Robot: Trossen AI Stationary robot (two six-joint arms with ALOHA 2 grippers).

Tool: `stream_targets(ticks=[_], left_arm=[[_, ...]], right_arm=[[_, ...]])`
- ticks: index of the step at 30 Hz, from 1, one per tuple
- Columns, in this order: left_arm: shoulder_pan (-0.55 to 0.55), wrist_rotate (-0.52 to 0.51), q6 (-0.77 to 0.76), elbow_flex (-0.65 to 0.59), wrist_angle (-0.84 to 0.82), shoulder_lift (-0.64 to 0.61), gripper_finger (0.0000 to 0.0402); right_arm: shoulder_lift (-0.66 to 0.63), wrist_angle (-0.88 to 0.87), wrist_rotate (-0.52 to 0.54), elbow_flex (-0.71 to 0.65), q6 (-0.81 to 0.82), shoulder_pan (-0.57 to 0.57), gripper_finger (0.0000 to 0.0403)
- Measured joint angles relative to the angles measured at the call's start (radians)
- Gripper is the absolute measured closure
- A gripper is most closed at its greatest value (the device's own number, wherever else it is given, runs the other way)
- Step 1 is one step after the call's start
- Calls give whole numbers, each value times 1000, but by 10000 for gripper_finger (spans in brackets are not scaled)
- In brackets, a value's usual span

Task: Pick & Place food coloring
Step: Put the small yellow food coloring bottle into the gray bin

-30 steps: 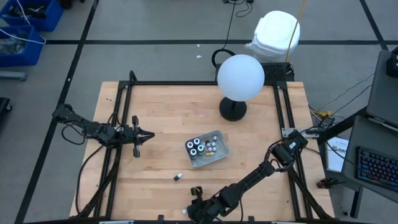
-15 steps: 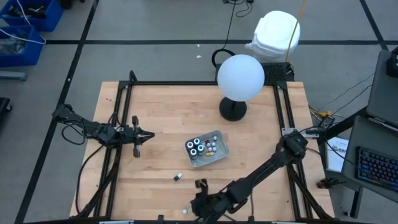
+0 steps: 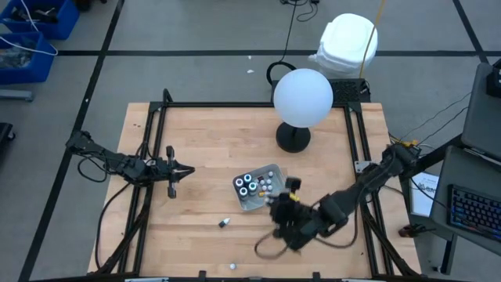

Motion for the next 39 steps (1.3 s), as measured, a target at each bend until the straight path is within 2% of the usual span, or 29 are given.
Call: stream_targets(ticks=[5,10,13,20,39], left_arm=[[0,0,-6,0,-2,0,366],[0,0,-5,0,-3,0,366],[0,0,-5,0,-7,0,366],[0,-2,-5,0,-32,0,366],[0,-2,-7,0,-34,0,366]], right_arm=[[-117,213,-16,-302,101,-84,359],[-158,494,-165,-523,69,-192,359],[-161,567,-219,-595,60,-242,359],[-161,596,-270,-655,65,-305,359],[-161,594,-269,-665,105,-306,359]])
